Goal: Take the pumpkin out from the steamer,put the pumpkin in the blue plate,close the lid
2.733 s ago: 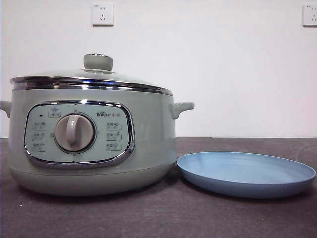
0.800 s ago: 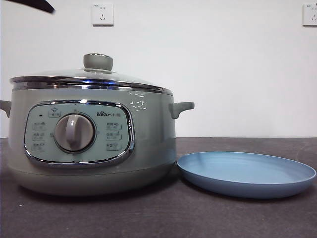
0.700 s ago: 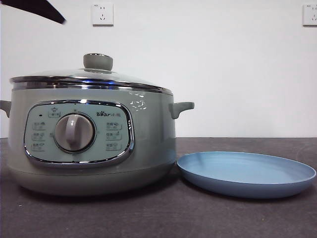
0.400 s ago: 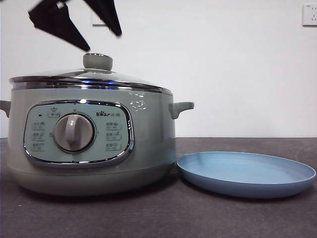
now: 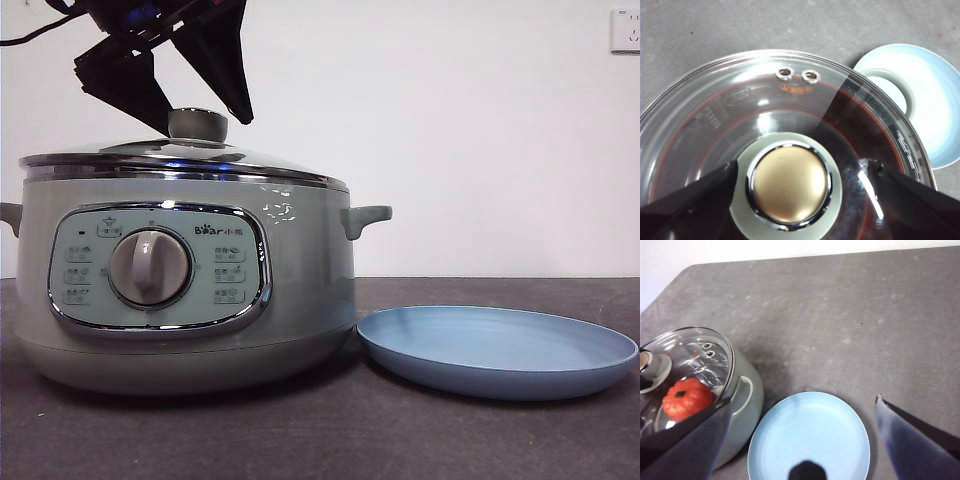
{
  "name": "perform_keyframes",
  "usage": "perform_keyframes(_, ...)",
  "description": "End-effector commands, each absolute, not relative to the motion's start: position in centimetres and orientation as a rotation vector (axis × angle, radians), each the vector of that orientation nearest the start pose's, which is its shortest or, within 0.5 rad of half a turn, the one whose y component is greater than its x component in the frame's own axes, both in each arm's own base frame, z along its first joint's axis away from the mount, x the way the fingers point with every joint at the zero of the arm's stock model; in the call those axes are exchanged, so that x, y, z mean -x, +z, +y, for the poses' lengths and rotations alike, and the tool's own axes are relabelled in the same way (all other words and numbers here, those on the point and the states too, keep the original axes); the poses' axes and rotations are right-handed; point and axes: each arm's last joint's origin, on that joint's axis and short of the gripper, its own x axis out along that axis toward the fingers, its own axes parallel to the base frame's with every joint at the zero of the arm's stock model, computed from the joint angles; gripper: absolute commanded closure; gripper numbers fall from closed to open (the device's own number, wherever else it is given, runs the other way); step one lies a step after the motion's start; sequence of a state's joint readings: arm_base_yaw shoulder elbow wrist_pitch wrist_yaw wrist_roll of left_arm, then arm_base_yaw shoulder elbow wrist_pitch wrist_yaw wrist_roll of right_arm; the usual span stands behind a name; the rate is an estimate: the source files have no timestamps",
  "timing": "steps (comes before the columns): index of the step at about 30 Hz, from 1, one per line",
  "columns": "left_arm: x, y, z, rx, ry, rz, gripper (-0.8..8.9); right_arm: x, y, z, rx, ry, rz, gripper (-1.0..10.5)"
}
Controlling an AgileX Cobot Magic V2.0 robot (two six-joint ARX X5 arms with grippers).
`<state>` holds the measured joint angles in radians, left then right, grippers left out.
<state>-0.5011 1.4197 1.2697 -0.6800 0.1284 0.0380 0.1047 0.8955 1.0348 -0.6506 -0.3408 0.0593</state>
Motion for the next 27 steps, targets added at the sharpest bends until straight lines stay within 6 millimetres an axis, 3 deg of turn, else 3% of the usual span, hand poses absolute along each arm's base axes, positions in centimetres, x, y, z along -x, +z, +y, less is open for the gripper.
perform_keyframes(1,-25.8,31.5,-14.7,-0.217,-0.616,0.819,4.67,-17.0,35.8,2.8,-0.111,0.425,0.518,4.7)
perform_keyframes(5,-25.7,31.4,-14.7,-0.261,-0.636,0.818,8.39,-17.0,35.7,2.8,-0.112,0.423,0.525,4.7)
perform_keyframes(16,-25.5,32.5,-14.3,-0.268,-0.586,0.742,8.22,-17.0,35.6,2.8,-0.113,0.420,0.534,4.7)
perform_keyframes(22,-23.7,35.6,-13.3,-0.241,-0.588,0.618,8.22,-16.9,35.6,2.8,-0.114,0.424,0.535,4.7)
perform_keyframes(27,-20.7,38.5,-11.6,-0.219,-0.560,0.499,8.22,-17.3,35.6,3.1,-0.134,0.505,0.530,4.7)
